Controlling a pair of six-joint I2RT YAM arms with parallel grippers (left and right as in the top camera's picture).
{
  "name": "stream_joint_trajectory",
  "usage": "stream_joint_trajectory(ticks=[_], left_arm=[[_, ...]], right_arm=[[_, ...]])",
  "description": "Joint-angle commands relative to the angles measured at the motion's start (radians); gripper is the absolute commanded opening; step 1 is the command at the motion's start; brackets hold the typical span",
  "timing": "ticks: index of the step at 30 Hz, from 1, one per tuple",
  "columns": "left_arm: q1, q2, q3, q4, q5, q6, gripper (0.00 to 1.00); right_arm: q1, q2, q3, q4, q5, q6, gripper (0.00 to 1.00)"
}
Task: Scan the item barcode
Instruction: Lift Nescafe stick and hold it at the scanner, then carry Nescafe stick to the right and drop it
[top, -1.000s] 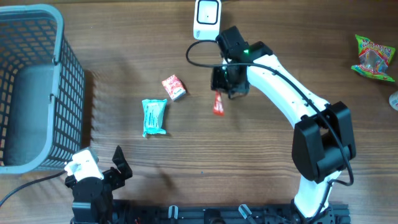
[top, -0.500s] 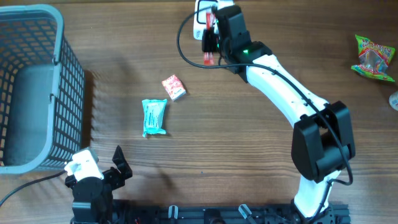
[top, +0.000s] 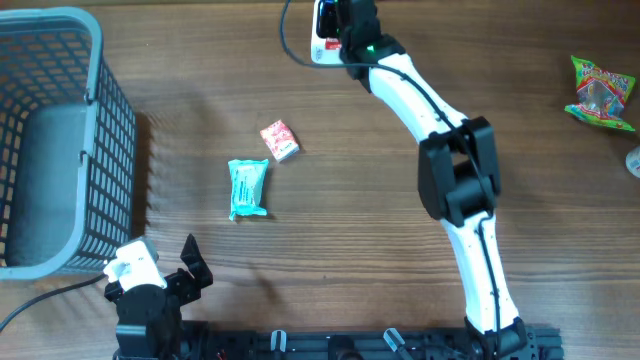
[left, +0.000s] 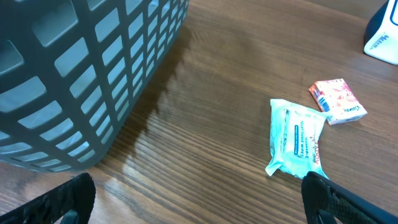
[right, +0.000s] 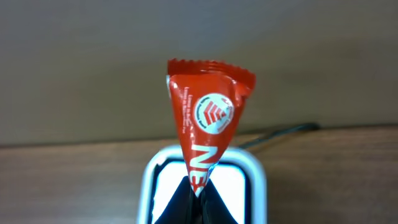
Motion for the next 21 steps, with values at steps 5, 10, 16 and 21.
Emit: stream_joint_trajectory(ticks=[5, 10, 16, 21], left_arm=[[0.004, -0.003, -0.004, 0.001, -0.010, -0.005, 1.00], [0.004, -0.003, -0.004, 0.001, -0.010, -0.005, 1.00], [0.004, -0.003, -0.004, 0.001, -0.010, -0.005, 1.00], [0.004, -0.003, -0.004, 0.001, -0.010, -0.005, 1.00]], right_arm=[[-0.035, 0.008, 0.104, 0.027, 0.052, 0.013, 0.05], [-0.037, -0.022, 0.161, -0.156, 0.138, 0.009, 0.04], [-0.080, -0.203, 0.221, -0.462, 0.249, -0.044, 0.04], [-0.159, -0.364, 0.221, -0.728, 0.309, -0.042, 0.04]])
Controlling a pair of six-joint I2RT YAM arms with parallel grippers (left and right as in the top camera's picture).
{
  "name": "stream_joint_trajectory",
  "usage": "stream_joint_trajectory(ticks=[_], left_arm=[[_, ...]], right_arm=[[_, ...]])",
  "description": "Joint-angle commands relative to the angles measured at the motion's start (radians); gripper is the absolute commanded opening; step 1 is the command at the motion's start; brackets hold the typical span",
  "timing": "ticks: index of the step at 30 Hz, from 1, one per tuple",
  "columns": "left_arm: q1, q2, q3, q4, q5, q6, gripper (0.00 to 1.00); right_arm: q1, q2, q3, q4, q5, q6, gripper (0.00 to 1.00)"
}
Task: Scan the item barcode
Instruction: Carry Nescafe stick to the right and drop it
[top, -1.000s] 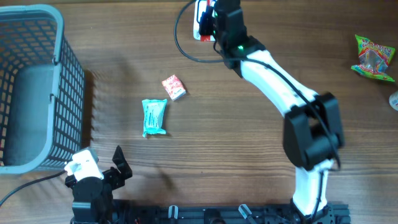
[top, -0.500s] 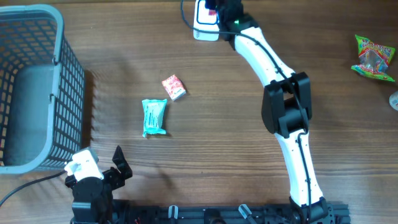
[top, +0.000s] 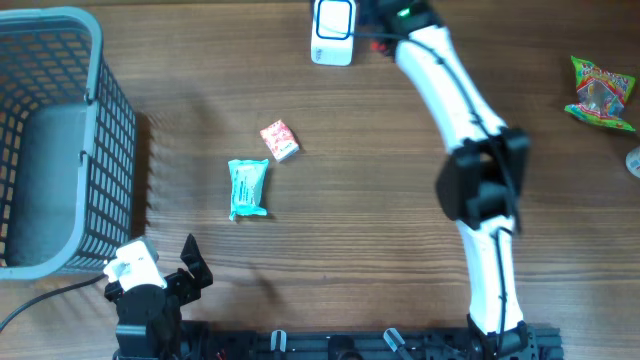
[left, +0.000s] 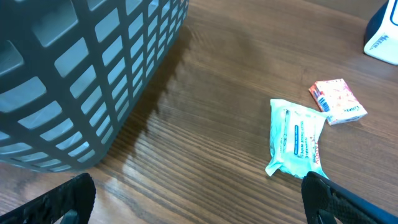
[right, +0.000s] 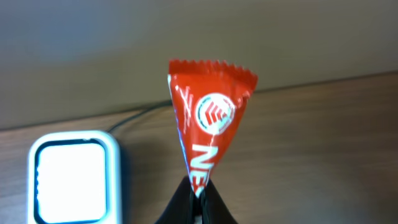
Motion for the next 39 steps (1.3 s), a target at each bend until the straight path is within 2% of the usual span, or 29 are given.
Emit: stream_joint_trajectory(ticks=[1, 5, 8, 11, 19, 23, 25, 26, 27, 29, 30, 35, 39], left_arm=[[0.004, -0.003, -0.004, 0.001, -0.010, -0.005, 1.00], [0.004, -0.003, -0.004, 0.001, -0.010, -0.005, 1.00], [0.004, -0.003, -0.004, 0.001, -0.010, -0.005, 1.00], [0.004, -0.003, -0.004, 0.001, -0.010, -0.005, 1.00], [0.004, -0.003, -0.004, 0.001, -0.010, -0.005, 1.00], [0.004, -0.003, -0.004, 0.001, -0.010, -0.005, 1.00], [0.004, -0.003, -0.004, 0.001, -0.010, -0.005, 1.00], [0.004, -0.003, -0.004, 0.001, -0.010, -0.005, 1.00], [0.004, -0.003, -0.004, 0.001, -0.010, -0.005, 1.00], [0.004, -0.003, -0.004, 0.001, -0.010, -0.005, 1.00], [0.004, -0.003, -0.004, 0.001, -0.010, -0.005, 1.00], [0.004, -0.003, -0.004, 0.001, -0.010, -0.005, 1.00], [0.004, -0.003, -0.004, 0.001, -0.010, -0.005, 1.00]], right_arm=[[-0.111, -0.215, 0.058, -0.167, 0.114, -0.012, 0.04], [-0.264, -0.248, 0.058, -0.450, 0.111, 0.098, 0.04], [-0.378, -0.242, 0.019, -0.564, 0.092, 0.121, 0.04], [-0.486, -0.234, -0.076, -0.604, 0.051, 0.116, 0.04], [-0.678, -0.231, -0.502, -0.428, -0.005, 0.132, 0.04], [-0.740, -0.231, -0.614, -0.354, -0.010, 0.183, 0.05], [-0.768, -0.231, -0.651, -0.294, -0.055, 0.142, 0.05], [-0.780, -0.231, -0.657, -0.277, -0.098, 0.118, 0.09], [-0.784, -0.231, -0.657, -0.270, -0.121, 0.116, 0.38], [-0.786, -0.238, -0.649, -0.263, -0.138, 0.116, 0.86], [-0.784, -0.243, -0.635, -0.269, -0.135, 0.115, 0.99], [-0.754, -0.307, -0.504, -0.367, -0.230, 0.117, 0.99], [-0.646, -0.420, -0.445, -0.441, -0.530, 0.115, 1.00]])
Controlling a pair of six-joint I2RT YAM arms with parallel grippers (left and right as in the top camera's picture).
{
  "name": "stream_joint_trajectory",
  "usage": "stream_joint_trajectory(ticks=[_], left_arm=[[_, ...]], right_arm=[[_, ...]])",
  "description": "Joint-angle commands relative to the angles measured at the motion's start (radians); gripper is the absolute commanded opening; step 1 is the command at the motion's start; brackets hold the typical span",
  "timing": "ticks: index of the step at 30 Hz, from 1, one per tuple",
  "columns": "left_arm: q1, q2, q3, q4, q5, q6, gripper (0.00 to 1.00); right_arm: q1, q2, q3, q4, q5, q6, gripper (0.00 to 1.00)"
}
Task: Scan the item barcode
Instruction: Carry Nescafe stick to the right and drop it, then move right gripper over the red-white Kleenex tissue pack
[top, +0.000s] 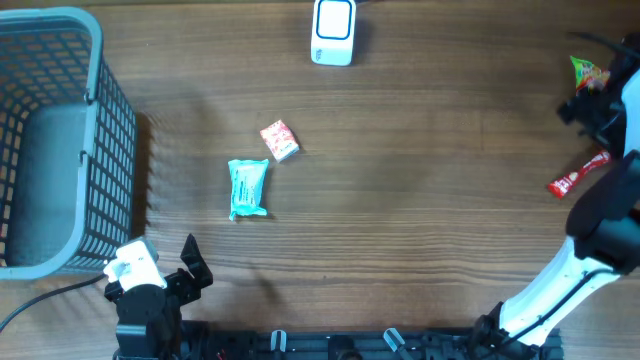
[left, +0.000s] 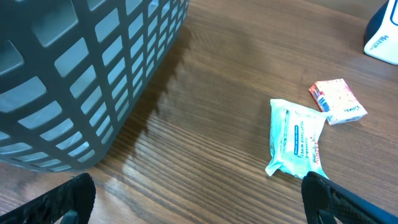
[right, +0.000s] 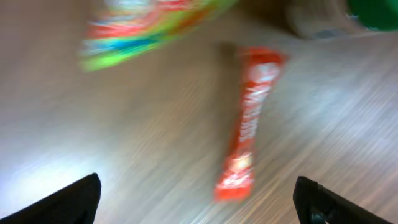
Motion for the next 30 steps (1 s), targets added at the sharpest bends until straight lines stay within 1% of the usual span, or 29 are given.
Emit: stream_joint_trajectory(ticks=[1, 2, 4, 7, 9, 11, 12, 16, 20, 21, 24, 27, 30], left_arm=[[0.004, -0.003, -0.004, 0.001, -0.010, -0.005, 1.00], [0.004, -0.003, -0.004, 0.001, -0.010, -0.005, 1.00], [0.004, -0.003, -0.004, 0.001, -0.010, -0.005, 1.00], [0.004, -0.003, -0.004, 0.001, -0.010, -0.005, 1.00], [0.004, -0.003, -0.004, 0.001, -0.010, -0.005, 1.00], [0.004, -0.003, -0.004, 0.001, -0.010, -0.005, 1.00], [0.004, -0.003, -0.004, 0.001, -0.010, -0.005, 1.00], [0.004, -0.003, -0.004, 0.001, -0.010, -0.005, 1.00], [0.004, -0.003, -0.004, 0.001, -0.010, -0.005, 1.00], [0.004, -0.003, -0.004, 0.001, -0.010, -0.005, 1.00], [0.004, -0.003, -0.004, 0.001, -0.010, -0.005, 1.00], [0.004, -0.003, -0.004, 0.001, -0.010, -0.005, 1.00], [0.004, -0.003, -0.004, 0.001, -0.010, -0.005, 1.00]], right_arm=[[0.140, -0.166, 0.062, -0.026, -0.304, -0.013, 1.00], [0.179, -0.179, 0.062, -0.026, -0.326, -0.031, 1.00], [0.323, -0.201, 0.062, -0.026, -0.329, -0.074, 1.00], [0.549, -0.190, 0.055, 0.002, -0.328, -0.161, 1.00], [0.658, -0.172, 0.051, 0.023, -0.321, -0.142, 1.00], [0.754, -0.144, 0.052, 0.041, -0.323, 0.002, 1.00], [0.794, -0.127, 0.051, 0.043, -0.325, 0.103, 1.00], [0.908, -0.076, 0.051, 0.101, -0.349, 0.375, 1.00], [0.977, -0.050, 0.052, 0.198, -0.272, 0.457, 1.00], [0.994, -0.043, 0.051, 0.233, -0.288, 0.499, 1.00], [1.038, -0.015, 0.052, 0.328, -0.325, 0.513, 0.99], [1.077, 0.027, 0.052, 0.338, -0.324, 0.690, 0.99], [1.098, 0.076, 0.052, 0.345, -0.324, 0.785, 0.99]])
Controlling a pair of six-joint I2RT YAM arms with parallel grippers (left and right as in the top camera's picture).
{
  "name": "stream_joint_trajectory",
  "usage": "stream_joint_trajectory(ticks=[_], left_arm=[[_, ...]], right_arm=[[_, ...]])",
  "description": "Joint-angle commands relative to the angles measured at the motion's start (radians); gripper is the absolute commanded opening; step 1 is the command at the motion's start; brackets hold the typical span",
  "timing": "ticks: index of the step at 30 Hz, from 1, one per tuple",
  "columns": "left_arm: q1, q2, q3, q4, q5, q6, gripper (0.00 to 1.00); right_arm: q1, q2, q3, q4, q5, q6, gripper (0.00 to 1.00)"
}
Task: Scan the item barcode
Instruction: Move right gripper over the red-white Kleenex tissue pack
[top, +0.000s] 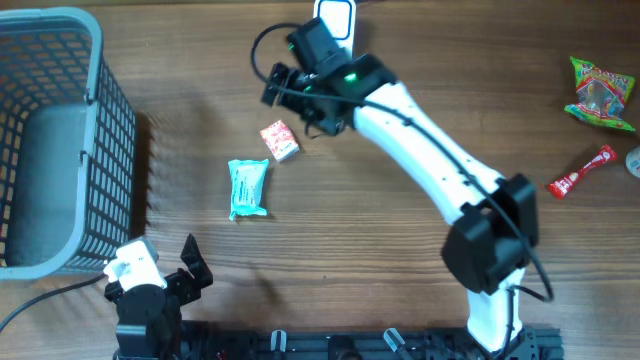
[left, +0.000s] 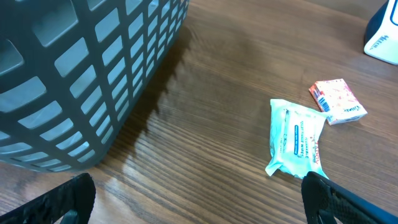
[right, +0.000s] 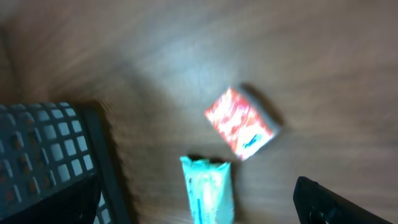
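The white scanner (top: 333, 18) stands at the table's far edge, and its corner (left: 382, 40) shows in the left wrist view. A small red box (top: 279, 140) (left: 337, 101) (right: 241, 122) lies left of centre. A teal packet (top: 248, 188) (left: 296, 137) (right: 208, 190) lies just in front of it. My right gripper (top: 295, 100) (right: 193, 208) hovers open and empty above the red box; its view is blurred. A red candy bar (top: 580, 172) lies at the far right. My left gripper (top: 185, 270) (left: 196, 205) rests open at the front left.
A grey mesh basket (top: 95, 40) (left: 74, 62) (right: 43, 155) fills the left side of the table. A green snack bag (top: 601, 92) lies at the far right, behind the candy bar. The right arm reaches diagonally across the middle of the table.
My right gripper, open over the red candy bar at the far right, now hangs open over the small red box left of centre. The bar stays where it lay. The left arm is unchanged.
My right gripper held the red candy bar upright over the scanner, then just right of it. Later it was open at the far right with the bar lying on the table. Now it is above the red box and teal packet.
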Motion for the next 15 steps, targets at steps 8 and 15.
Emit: stream_joint_trajectory(ticks=[8, 15], left_arm=[[0.004, -0.003, -0.004, 0.001, -0.010, -0.005, 1.00], [0.004, -0.003, -0.004, 0.001, -0.010, -0.005, 1.00]], right_arm=[[0.027, 0.157, 0.004, 0.021, 0.001, 0.333, 0.99], [0.028, 0.211, 0.009, 0.060, 0.016, 0.404, 0.99]])
